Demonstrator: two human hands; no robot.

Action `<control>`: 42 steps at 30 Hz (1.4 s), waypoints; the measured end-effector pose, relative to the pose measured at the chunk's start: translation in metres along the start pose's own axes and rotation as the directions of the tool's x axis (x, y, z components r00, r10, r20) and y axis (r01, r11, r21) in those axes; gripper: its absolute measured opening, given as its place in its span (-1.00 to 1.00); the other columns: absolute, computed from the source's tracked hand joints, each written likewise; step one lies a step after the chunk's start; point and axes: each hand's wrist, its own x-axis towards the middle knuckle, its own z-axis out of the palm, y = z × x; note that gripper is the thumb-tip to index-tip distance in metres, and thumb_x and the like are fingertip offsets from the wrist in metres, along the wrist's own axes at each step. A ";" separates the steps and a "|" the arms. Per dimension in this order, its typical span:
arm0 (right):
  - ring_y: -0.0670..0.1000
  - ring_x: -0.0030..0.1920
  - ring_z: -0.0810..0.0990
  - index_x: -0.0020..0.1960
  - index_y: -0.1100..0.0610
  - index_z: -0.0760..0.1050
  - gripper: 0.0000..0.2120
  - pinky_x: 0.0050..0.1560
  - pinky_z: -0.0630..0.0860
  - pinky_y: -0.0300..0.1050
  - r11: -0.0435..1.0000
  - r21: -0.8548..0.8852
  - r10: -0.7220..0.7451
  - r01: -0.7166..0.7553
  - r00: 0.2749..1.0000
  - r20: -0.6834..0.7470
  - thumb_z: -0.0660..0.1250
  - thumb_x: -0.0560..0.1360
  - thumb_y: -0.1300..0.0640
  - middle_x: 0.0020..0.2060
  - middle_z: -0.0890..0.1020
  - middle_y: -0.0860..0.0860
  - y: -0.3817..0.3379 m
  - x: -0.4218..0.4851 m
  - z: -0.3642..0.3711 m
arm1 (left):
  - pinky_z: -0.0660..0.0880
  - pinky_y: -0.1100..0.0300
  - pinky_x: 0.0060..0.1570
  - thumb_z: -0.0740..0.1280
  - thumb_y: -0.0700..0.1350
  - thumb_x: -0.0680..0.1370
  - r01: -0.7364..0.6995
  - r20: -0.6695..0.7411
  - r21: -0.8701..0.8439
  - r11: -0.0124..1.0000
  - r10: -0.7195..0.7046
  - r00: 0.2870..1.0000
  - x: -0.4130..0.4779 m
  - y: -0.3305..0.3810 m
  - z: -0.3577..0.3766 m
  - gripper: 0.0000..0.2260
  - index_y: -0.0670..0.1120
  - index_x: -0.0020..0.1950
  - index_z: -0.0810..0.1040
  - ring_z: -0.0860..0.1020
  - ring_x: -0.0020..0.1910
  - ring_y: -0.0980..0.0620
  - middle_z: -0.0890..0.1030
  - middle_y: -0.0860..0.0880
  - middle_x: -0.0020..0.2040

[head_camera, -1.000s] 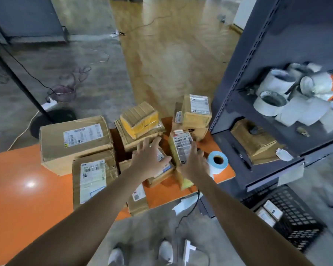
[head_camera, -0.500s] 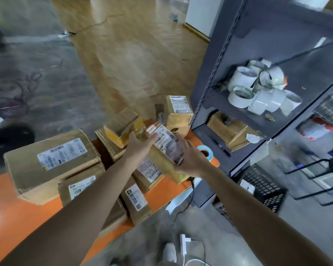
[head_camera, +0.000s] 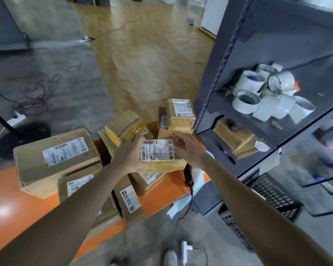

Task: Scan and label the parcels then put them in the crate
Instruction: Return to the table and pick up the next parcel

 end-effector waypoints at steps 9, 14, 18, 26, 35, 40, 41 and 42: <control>0.20 0.12 0.53 0.23 0.20 0.42 -0.61 -0.03 0.35 -0.05 0.889 0.253 0.389 -0.381 0.921 0.022 0.01 0.69 -0.06 0.02 0.56 0.15 0.064 -0.006 0.039 | 0.37 -0.08 0.31 0.54 0.06 0.34 0.149 -0.022 -0.031 0.988 -0.150 0.988 -0.011 0.004 0.004 -0.20 -0.03 0.48 0.23 0.33 0.33 -0.16 0.33 -0.11 0.33; 0.25 0.07 0.55 0.17 0.27 0.47 -0.57 -0.06 0.37 -0.04 0.846 0.237 0.489 -0.477 0.872 0.010 0.00 0.69 -0.03 -0.02 0.57 0.20 0.083 0.009 0.059 | 0.37 -0.08 0.30 0.55 0.04 0.34 0.193 -0.043 -0.050 0.980 -0.195 0.980 -0.009 0.005 0.007 -0.17 -0.06 0.50 0.22 0.33 0.34 -0.14 0.33 -0.13 0.35; 0.29 0.23 0.49 0.35 0.28 0.39 -0.50 0.16 0.40 0.03 0.762 0.311 0.568 -0.568 0.817 0.101 0.00 0.68 -0.08 0.24 0.52 0.27 0.092 0.021 0.071 | 0.43 -0.08 0.23 0.56 0.07 0.33 0.208 -0.053 -0.046 0.977 -0.210 0.976 -0.010 0.002 0.008 -0.15 -0.08 0.49 0.21 0.39 0.29 -0.11 0.36 -0.11 0.32; 0.28 0.14 0.55 0.30 0.26 0.40 -0.51 0.14 0.50 0.08 0.662 0.431 0.604 -0.612 0.777 0.176 0.01 0.67 -0.12 0.03 0.57 0.19 0.079 0.022 0.063 | 0.50 -0.03 0.15 0.56 0.07 0.34 0.210 -0.040 -0.055 0.976 -0.212 0.976 -0.014 0.007 0.004 -0.14 -0.09 0.50 0.20 0.45 0.24 -0.06 0.34 -0.09 0.31; 0.12 -0.19 0.59 0.07 0.15 0.51 -0.50 -0.04 0.59 0.10 0.666 0.576 0.607 -0.474 0.793 -0.048 0.09 0.58 -0.26 -0.15 0.62 0.09 0.044 0.003 -0.007 | 0.47 0.07 0.14 0.59 -0.06 0.32 0.277 0.100 -0.172 0.945 -0.263 0.960 -0.015 0.001 -0.012 -0.08 -0.15 0.53 0.15 0.48 0.22 -0.10 0.38 -0.14 0.32; 0.09 -0.38 0.48 -0.31 0.17 0.44 -0.54 -0.27 0.41 -0.03 0.740 0.551 0.560 -0.386 0.808 -0.185 0.26 0.54 -0.19 -0.44 0.48 0.07 -0.014 -0.013 -0.046 | 0.46 0.15 -0.12 0.56 0.09 0.33 0.168 -0.049 -0.079 0.983 -0.173 0.984 -0.014 0.017 -0.027 -0.31 -0.11 0.33 0.35 0.52 0.02 -0.01 0.52 -0.05 0.12; 0.06 -0.43 0.46 -0.34 0.15 0.43 -0.57 -0.31 0.40 -0.08 0.751 0.549 0.538 -0.366 0.822 -0.187 0.28 0.54 -0.16 -0.46 0.47 0.04 -0.025 -0.015 -0.050 | 0.46 0.14 -0.12 0.55 0.12 0.33 0.138 -0.088 -0.036 0.990 -0.141 0.986 -0.014 0.021 -0.030 -0.30 -0.10 0.34 0.33 0.52 0.04 -0.02 0.51 -0.05 0.14; 0.02 -0.47 0.45 -0.34 0.14 0.43 -0.57 -0.36 0.39 -0.14 0.757 0.551 0.518 -0.351 0.836 -0.180 0.28 0.55 -0.13 -0.48 0.47 0.03 -0.036 -0.018 -0.053 | 0.48 0.13 -0.10 0.54 0.13 0.32 0.111 -0.125 -0.006 0.994 -0.111 0.986 -0.013 0.025 -0.034 -0.27 -0.10 0.35 0.32 0.51 0.06 -0.02 0.50 -0.06 0.16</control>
